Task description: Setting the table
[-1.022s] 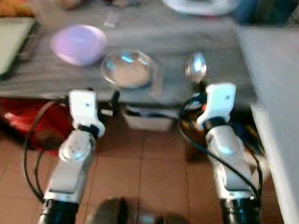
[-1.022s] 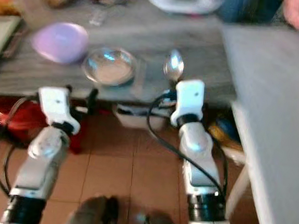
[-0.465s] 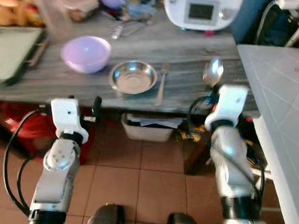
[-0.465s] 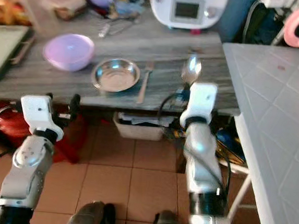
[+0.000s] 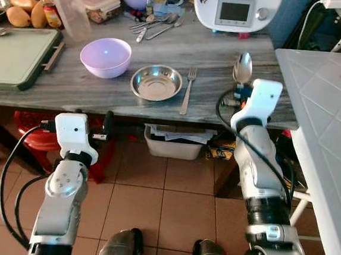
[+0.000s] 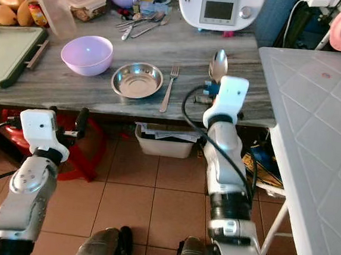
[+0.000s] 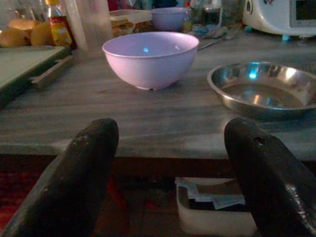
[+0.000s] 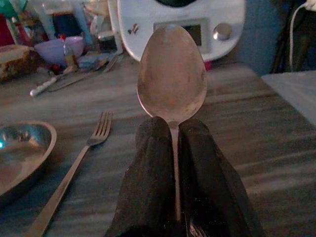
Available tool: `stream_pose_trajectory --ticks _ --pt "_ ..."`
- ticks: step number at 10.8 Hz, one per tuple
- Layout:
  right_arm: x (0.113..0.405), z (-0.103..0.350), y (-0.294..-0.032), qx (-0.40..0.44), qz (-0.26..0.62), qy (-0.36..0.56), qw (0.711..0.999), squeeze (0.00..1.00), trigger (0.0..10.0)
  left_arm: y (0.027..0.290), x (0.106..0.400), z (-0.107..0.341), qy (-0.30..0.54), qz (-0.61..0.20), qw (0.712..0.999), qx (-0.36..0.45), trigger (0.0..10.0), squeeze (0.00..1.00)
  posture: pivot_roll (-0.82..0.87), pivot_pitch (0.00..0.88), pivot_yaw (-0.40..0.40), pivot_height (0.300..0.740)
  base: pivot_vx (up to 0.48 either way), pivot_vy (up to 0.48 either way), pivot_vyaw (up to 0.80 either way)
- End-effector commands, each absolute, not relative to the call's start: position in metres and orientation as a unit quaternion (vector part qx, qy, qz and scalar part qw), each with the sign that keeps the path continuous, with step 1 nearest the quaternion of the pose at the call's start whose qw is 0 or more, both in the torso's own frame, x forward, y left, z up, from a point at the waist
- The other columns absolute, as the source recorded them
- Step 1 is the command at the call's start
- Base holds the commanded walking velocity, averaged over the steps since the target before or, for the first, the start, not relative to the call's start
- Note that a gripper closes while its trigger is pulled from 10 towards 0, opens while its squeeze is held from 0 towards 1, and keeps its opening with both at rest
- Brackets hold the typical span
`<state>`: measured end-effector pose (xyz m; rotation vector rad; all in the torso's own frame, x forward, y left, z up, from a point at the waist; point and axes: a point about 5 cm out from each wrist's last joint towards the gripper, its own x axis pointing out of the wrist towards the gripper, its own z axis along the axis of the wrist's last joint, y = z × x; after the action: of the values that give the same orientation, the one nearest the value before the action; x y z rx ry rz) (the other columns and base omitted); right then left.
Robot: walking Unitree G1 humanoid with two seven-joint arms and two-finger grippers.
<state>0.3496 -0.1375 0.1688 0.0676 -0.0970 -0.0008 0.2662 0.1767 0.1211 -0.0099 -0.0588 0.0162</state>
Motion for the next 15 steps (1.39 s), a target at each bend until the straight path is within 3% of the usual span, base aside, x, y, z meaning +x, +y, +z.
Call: stream_pose_trajectory --ticks 1,8,15 --pt "0.352 0.173 -0.133 0.038 0.005 -0.053 0.998 0.0 10.0 0.181 0.264 0.125 -0.032 0.009 0.999 0.0 10.0 0.0 0.01 0.2 0.082 0.74 0.0 0.0 0.0" --pt "0.333 0.175 -0.149 0.004 -0.039 -0.089 0.995 0.0 10.0 0.19 0.265 0.13 -0.038 0.019 0.999 0.007 10.0 0.0 -0.03 0.197 0.049 0.74 0.114 0.0 0.11" --pt "0.282 0.158 -0.174 -0.053 -0.06 -0.084 0.993 0.0 10.0 0.189 0.254 0.127 -0.043 0.025 0.999 0.001 10.0 0.0 -0.05 0.122 0.034 0.74 0.276 0.0 0.0"
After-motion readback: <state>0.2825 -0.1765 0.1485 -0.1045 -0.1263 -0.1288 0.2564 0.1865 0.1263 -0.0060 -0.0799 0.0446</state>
